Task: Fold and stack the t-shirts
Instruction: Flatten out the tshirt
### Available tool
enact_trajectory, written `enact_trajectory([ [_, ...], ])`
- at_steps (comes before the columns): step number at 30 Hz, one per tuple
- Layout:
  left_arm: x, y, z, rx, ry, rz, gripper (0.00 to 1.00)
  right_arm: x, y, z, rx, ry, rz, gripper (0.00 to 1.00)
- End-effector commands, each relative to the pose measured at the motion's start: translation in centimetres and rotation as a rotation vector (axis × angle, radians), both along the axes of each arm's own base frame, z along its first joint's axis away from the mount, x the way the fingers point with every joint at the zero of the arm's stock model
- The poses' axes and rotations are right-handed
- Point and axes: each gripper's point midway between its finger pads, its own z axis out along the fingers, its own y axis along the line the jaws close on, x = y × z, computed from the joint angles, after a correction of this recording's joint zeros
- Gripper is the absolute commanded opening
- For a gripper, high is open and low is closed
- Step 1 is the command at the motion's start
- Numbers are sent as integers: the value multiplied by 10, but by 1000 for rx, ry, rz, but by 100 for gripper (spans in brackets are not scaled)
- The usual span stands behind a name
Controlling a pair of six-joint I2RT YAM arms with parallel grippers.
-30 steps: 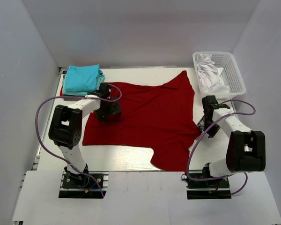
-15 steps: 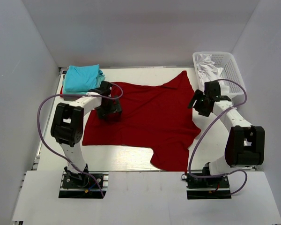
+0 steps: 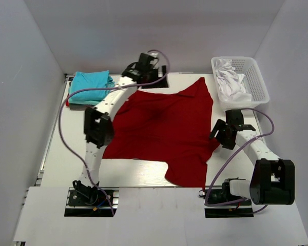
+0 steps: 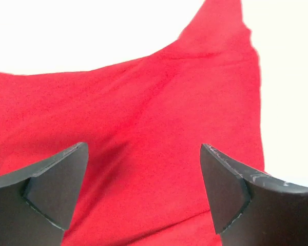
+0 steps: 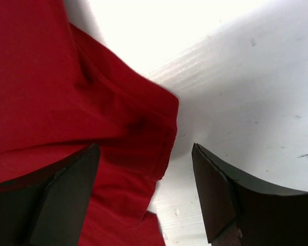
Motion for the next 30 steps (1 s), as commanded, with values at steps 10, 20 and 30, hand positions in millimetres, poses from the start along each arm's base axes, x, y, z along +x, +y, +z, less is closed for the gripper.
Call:
enact_trajectory([
  [10, -36, -207, 8, -355, -119, -374, 100, -6, 30, 0, 180, -45, 63, 0],
  [20, -68, -247, -29, -350, -86, -413, 100, -59, 26, -22, 189, 66, -47, 0],
  [30, -69, -221, -18, -252, -110, -359, 100, -40, 2, -7, 70, 63, -138, 25],
])
